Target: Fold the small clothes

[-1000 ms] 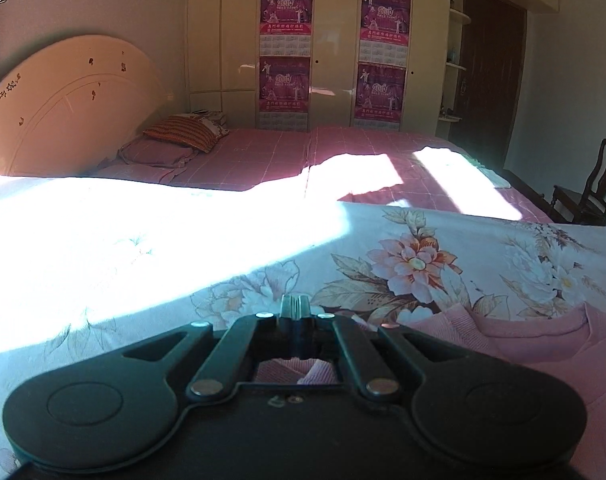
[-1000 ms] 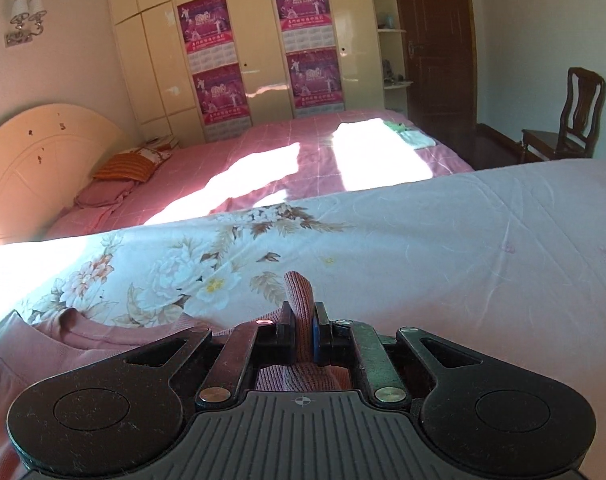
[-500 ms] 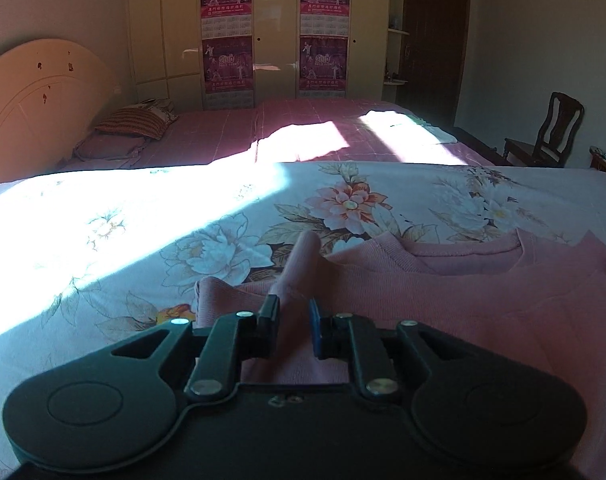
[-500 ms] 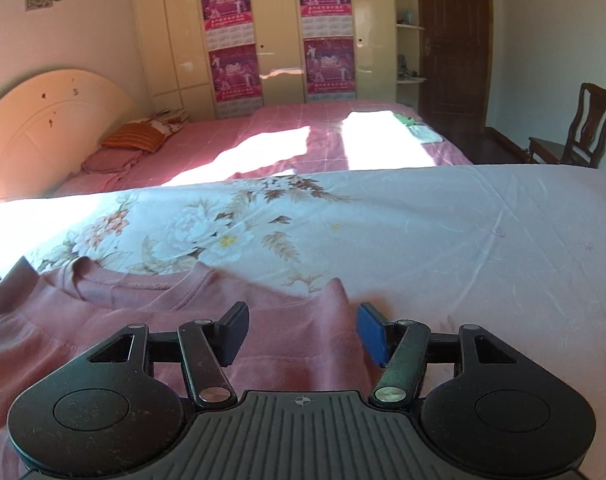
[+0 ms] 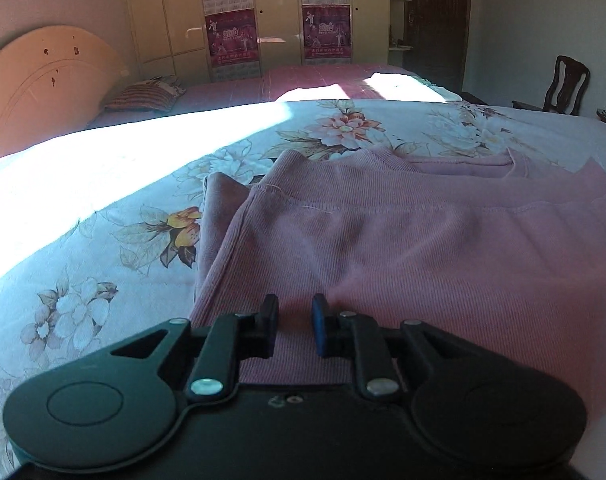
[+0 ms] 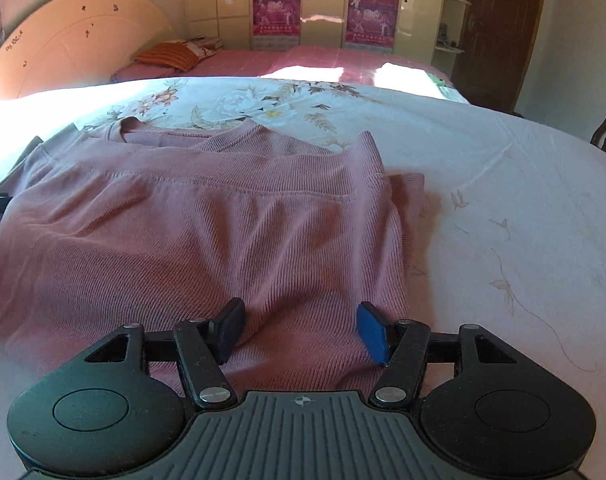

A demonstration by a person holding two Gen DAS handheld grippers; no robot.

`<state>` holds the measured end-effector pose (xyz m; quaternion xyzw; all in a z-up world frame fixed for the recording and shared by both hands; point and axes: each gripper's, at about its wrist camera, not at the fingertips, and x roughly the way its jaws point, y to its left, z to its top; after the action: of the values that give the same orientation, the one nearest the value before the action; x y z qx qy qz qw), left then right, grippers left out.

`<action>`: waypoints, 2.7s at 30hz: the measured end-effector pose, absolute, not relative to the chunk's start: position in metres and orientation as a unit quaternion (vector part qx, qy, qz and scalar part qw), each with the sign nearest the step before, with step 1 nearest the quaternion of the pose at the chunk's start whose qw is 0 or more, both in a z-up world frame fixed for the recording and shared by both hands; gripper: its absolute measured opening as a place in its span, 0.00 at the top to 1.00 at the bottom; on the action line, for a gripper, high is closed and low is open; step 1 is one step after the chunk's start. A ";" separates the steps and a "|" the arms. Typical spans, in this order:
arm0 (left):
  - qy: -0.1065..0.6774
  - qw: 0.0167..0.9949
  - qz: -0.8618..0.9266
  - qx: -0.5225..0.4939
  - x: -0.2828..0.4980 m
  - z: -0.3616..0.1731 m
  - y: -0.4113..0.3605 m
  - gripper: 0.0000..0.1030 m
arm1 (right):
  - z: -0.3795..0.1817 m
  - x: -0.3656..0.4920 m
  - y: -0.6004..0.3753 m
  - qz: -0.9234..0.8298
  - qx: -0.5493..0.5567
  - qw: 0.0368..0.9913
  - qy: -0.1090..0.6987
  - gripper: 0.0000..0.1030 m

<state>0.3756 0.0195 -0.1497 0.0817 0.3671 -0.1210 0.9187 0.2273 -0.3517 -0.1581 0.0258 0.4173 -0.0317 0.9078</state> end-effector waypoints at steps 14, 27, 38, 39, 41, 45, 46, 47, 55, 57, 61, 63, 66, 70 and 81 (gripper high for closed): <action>0.350 0.909 -0.186 0.130 0.324 -0.162 -0.042 0.80 | -0.169 0.213 -0.274 0.018 -0.033 0.898 0.439 0.41; 0.374 0.911 -0.140 0.105 0.308 -0.162 -0.008 0.74 | -0.154 0.184 -0.306 -0.017 0.023 0.902 0.431 0.41; 0.365 0.917 -0.128 0.093 0.292 -0.151 0.008 0.74 | -0.142 0.151 -0.334 -0.023 0.079 0.905 0.417 0.41; 0.360 0.920 -0.125 0.092 0.293 -0.149 0.009 0.74 | -0.138 0.151 -0.336 -0.033 0.082 0.909 0.408 0.41; 0.357 0.923 -0.122 0.082 0.299 -0.148 0.009 0.75 | -0.135 0.154 -0.340 -0.047 0.097 0.912 0.397 0.41; 0.361 0.922 -0.118 0.076 0.312 -0.152 0.004 0.74 | -0.136 0.169 -0.334 -0.034 0.117 0.912 0.393 0.41; 0.362 0.922 -0.115 0.078 0.315 -0.153 0.003 0.72 | -0.137 0.172 -0.331 -0.031 0.118 0.912 0.392 0.41; 0.363 0.922 -0.111 0.080 0.318 -0.155 0.002 0.69 | -0.138 0.177 -0.329 -0.029 0.116 0.912 0.392 0.41; 0.372 0.922 -0.091 0.060 0.317 -0.162 0.019 0.54 | -0.164 0.190 -0.326 -0.036 0.055 0.898 0.436 0.41; 0.371 0.923 -0.092 0.050 0.314 -0.153 0.018 0.59 | -0.157 0.189 -0.324 -0.028 0.052 0.901 0.430 0.41; 0.352 0.928 -0.114 0.039 0.322 -0.135 0.003 0.57 | -0.140 0.201 -0.316 -0.007 0.069 0.918 0.391 0.41; 0.350 0.928 -0.125 0.033 0.333 -0.131 -0.010 0.57 | -0.137 0.218 -0.304 0.007 0.060 0.921 0.385 0.41; 0.350 0.928 -0.125 0.039 0.352 -0.135 -0.028 0.57 | -0.138 0.244 -0.281 0.028 0.040 0.925 0.378 0.41; 0.373 0.921 -0.098 0.047 0.374 -0.155 -0.031 0.53 | -0.144 0.271 -0.255 0.056 0.037 0.926 0.372 0.41; 0.379 0.921 -0.090 0.021 0.376 -0.149 -0.019 0.44 | -0.159 0.287 -0.244 0.051 0.015 0.923 0.380 0.41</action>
<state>0.3756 -0.0194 -0.1491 0.0211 0.3788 -0.0896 0.9209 0.2873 -0.2443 -0.1593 0.0145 0.3805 0.0511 0.9233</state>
